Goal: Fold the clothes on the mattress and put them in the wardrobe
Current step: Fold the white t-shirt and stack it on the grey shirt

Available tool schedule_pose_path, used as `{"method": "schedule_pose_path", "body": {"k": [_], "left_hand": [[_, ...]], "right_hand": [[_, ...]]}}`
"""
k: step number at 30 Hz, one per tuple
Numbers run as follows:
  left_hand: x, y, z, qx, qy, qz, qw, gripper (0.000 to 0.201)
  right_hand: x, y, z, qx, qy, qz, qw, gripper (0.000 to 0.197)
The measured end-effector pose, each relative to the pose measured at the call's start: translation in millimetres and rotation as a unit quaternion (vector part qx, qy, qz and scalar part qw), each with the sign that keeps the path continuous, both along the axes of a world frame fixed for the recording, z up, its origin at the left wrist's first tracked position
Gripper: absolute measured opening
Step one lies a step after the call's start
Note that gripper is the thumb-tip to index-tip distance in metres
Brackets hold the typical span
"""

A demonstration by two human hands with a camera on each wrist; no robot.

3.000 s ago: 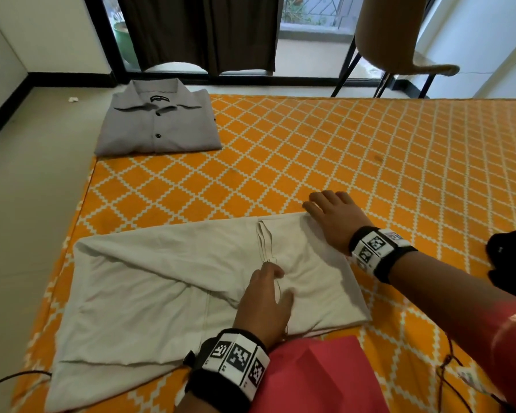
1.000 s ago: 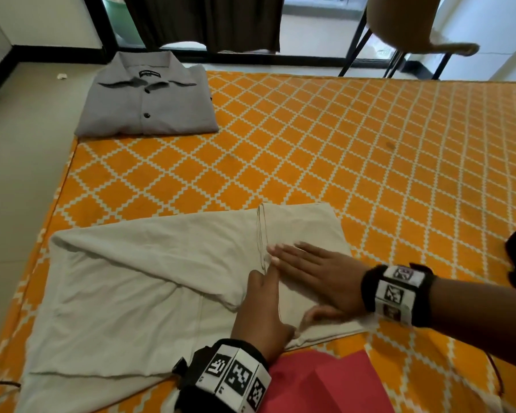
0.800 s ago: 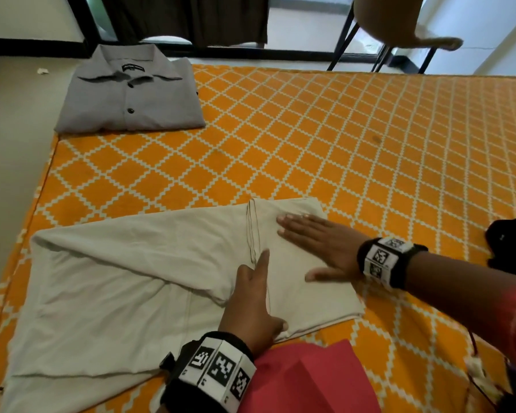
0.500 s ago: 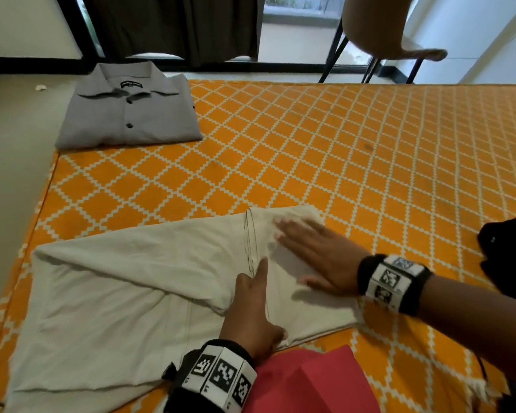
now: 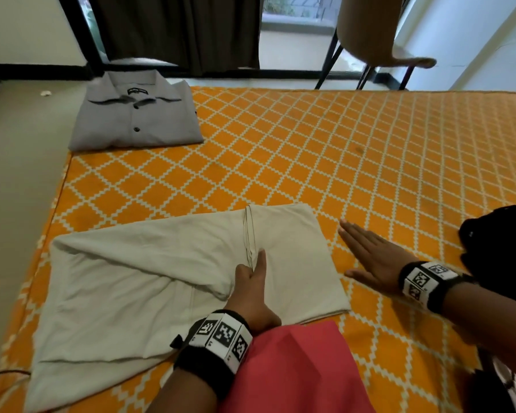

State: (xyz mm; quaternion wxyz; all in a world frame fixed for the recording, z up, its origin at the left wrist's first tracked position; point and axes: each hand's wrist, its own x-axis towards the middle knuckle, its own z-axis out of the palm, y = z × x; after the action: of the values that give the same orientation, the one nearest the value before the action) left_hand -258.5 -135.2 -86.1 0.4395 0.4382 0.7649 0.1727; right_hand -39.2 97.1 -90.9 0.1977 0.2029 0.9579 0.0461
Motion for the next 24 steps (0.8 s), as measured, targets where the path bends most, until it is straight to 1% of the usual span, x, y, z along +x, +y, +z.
{"method": "schedule_pose_path", "body": {"k": [1, 2, 3, 4, 5, 6, 7, 8, 9, 10, 11, 12, 13, 14, 15, 17, 18, 19, 20, 21, 22, 23, 24], "left_hand": [[1, 0, 3, -0.003, 0.006, 0.0, 1.0, 0.129], [2, -1, 7, -0.004, 0.015, 0.0, 1.0, 0.128], [3, -1, 10, -0.005, 0.025, 0.001, 1.0, 0.127], [4, -2, 14, -0.007, 0.033, 0.002, 0.999, 0.125], [6, -3, 18, -0.009, 0.04, 0.003, 0.999, 0.123], [8, -4, 23, -0.007, 0.051, 0.005, 0.999, 0.119], [8, -6, 29, -0.005, 0.067, 0.007, 0.998, 0.115], [7, -9, 34, 0.001, 0.088, 0.008, 0.996, 0.111], [4, -14, 39, 0.013, 0.111, 0.01, 0.994, 0.105], [-2, -21, 46, 0.03, 0.132, 0.018, 0.991, 0.096], [-9, -32, 54, 0.047, 0.146, 0.032, 0.988, 0.086], [-19, -45, 63, 0.062, 0.155, 0.049, 0.985, 0.077], [-30, -60, 70, 0.071, 0.163, 0.062, 0.982, 0.072], [-42, -77, 78, 0.073, 0.175, 0.072, 0.979, 0.069], [-55, -95, 84, 0.072, 0.193, 0.08, 0.975, 0.068], [-81, -132, 93, 0.058, 0.238, 0.101, 0.964, 0.069], [-93, -149, 96, 0.049, 0.259, 0.111, 0.958, 0.069], [-104, -165, 97, 0.043, 0.276, 0.123, 0.952, 0.068], [-114, -180, 99, 0.041, 0.288, 0.138, 0.947, 0.068], [-122, -193, 99, 0.039, 0.294, 0.154, 0.942, 0.067], [-129, -203, 97, 0.043, 0.285, 0.17, 0.942, 0.066], [-134, -211, 94, 0.049, 0.262, 0.188, 0.945, 0.066], [-138, -217, 90, 0.056, 0.241, 0.197, 0.949, 0.068]], "right_hand": [[1, -5, 2, -0.008, -0.006, -0.033, 0.999, 0.094], [0, -10, 4, -0.023, 0.009, -0.071, 0.997, 0.096], [-6, -16, 10, -0.043, 0.048, -0.103, 0.993, 0.097], [-12, -22, 16, -0.069, 0.096, -0.143, 0.983, 0.092], [-17, -28, 20, -0.104, 0.143, -0.186, 0.967, 0.077], [-23, -32, 24, -0.146, 0.178, -0.239, 0.943, 0.056], [-31, -37, 25, -0.198, 0.209, -0.285, 0.914, 0.038], [-40, -44, 27, -0.247, 0.228, -0.329, 0.883, 0.027], [-49, -51, 28, -0.281, 0.239, -0.359, 0.858, 0.027], [-56, -58, 29, -0.293, 0.235, -0.377, 0.847, 0.031], [-63, -62, 29, -0.303, 0.228, -0.382, 0.843, 0.034], [-69, -68, 33, -0.307, 0.219, -0.383, 0.843, 0.033], [-74, -70, 34, -0.308, 0.219, -0.384, 0.842, 0.027], [-76, -71, 35, -0.311, 0.225, -0.394, 0.835, 0.02], [-79, -71, 36, -0.331, 0.242, -0.407, 0.816, 0.02], [-81, -70, 41, -0.397, 0.274, -0.424, 0.767, 0.045], [-82, -69, 45, -0.417, 0.271, -0.416, 0.762, 0.057], [-84, -69, 49, -0.421, 0.252, -0.396, 0.776, 0.063], [-86, -69, 51, -0.412, 0.227, -0.381, 0.796, 0.064], [-88, -67, 52, -0.397, 0.207, -0.365, 0.816, 0.06], [-91, -69, 56, -0.384, 0.198, -0.353, 0.83, 0.055], [-94, -67, 58, -0.383, 0.203, -0.351, 0.83, 0.052], [-98, -71, 66, -0.384, 0.212, -0.36, 0.823, 0.052]]}}
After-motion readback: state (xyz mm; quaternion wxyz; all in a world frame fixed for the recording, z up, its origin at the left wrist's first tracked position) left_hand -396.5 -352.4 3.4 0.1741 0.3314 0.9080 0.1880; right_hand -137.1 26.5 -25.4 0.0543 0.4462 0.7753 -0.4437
